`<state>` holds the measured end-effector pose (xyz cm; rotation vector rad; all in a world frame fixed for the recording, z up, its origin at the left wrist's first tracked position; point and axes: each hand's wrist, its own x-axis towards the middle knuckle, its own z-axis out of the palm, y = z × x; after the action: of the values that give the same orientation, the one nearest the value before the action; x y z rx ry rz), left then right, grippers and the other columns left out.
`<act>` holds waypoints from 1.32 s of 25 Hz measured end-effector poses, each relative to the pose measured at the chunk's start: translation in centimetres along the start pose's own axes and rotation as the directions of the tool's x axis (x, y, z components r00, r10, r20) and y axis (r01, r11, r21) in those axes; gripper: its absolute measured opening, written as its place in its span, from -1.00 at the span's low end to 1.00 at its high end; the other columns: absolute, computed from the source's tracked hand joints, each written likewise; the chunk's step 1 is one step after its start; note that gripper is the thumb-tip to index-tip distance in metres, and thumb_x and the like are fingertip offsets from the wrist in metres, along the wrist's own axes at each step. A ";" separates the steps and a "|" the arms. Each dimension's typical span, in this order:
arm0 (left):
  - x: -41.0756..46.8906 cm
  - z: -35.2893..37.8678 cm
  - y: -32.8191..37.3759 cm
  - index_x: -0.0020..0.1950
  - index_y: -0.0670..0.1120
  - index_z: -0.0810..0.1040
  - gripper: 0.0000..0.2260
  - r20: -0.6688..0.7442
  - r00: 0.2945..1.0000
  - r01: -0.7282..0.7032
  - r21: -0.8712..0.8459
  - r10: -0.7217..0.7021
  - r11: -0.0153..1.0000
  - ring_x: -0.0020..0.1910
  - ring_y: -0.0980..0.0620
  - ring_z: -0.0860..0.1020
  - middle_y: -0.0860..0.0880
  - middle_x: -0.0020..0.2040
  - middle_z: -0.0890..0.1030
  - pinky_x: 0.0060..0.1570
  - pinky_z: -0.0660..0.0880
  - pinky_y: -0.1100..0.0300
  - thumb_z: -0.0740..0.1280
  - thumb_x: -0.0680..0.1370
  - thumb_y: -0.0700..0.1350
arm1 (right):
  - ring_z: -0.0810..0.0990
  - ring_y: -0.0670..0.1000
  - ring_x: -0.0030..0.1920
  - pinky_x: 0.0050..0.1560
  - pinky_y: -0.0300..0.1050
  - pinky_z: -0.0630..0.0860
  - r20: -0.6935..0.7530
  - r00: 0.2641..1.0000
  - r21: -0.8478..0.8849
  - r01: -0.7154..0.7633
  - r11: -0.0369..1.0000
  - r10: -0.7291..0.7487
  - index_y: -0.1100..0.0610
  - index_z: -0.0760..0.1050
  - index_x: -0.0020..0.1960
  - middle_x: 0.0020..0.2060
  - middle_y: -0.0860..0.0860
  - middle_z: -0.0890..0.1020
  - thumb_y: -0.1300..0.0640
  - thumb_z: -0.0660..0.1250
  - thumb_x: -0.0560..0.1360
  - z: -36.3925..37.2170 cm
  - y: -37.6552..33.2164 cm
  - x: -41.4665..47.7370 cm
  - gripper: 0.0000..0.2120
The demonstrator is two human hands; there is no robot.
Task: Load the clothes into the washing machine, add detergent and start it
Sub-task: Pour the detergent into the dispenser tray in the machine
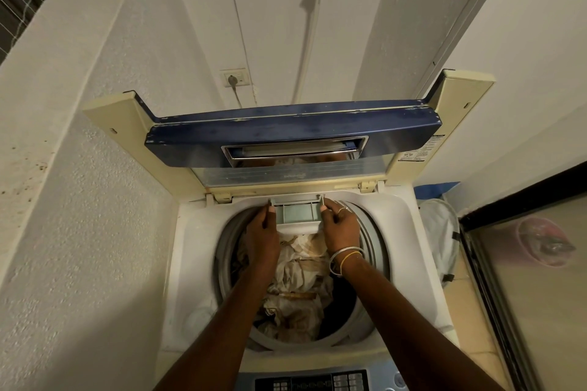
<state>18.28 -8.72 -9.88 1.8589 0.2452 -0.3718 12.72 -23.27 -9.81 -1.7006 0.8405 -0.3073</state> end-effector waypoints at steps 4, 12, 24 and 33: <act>-0.6 -0.1 0.0 0.40 -0.08 0.52 -0.67 0.011 1.000 -0.019 -0.031 0.019 0.999 0.12 0.15 0.53 0.04 0.20 0.61 0.10 0.43 0.30 0.23 0.67 -0.01 | 0.63 -0.10 0.09 0.23 -0.04 0.55 0.032 0.999 0.015 0.011 1.000 -0.011 0.08 0.62 0.22 0.05 -0.04 0.69 0.14 0.31 0.58 0.1 0.7 -0.1 -0.75; 0.0 0.0 0.5 0.35 -0.10 0.56 -0.69 0.008 1.000 0.024 -0.024 -0.024 0.999 -0.06 0.33 0.50 0.04 0.09 0.62 -0.13 0.38 0.43 0.25 0.66 -0.01 | 0.63 -0.03 0.12 0.27 0.06 0.54 0.013 0.998 0.037 -0.066 0.997 0.066 0.09 0.62 0.22 0.07 -0.02 0.68 0.14 0.34 0.57 0.2 0.6 0.4 -0.76; 0.9 -0.5 0.3 0.38 -0.09 0.55 -0.63 0.035 0.999 0.036 0.035 -0.038 0.999 0.27 0.00 0.55 -0.05 0.27 0.62 0.25 0.46 0.13 0.26 0.65 0.06 | 0.66 -0.04 0.00 0.16 0.03 0.60 0.018 0.993 0.050 -0.121 0.991 0.120 0.03 0.63 0.16 -0.02 -0.02 0.70 0.13 0.35 0.55 0.3 0.4 0.7 -0.80; 1.3 0.0 0.9 0.32 -0.14 0.58 -0.67 0.018 0.994 0.107 -0.041 -0.107 0.993 0.11 0.03 0.54 -0.08 0.19 0.62 0.10 0.37 0.22 0.25 0.66 0.02 | 0.62 0.00 0.11 0.25 -0.07 0.52 0.009 0.992 -0.033 -0.127 0.991 0.127 0.08 0.61 0.25 0.10 0.03 0.68 0.11 0.32 0.58 0.2 -0.5 0.6 -0.74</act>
<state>19.78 -9.01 -9.57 1.8051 0.3403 -0.4518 13.44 -23.53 -9.52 -1.6684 0.9457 -0.1989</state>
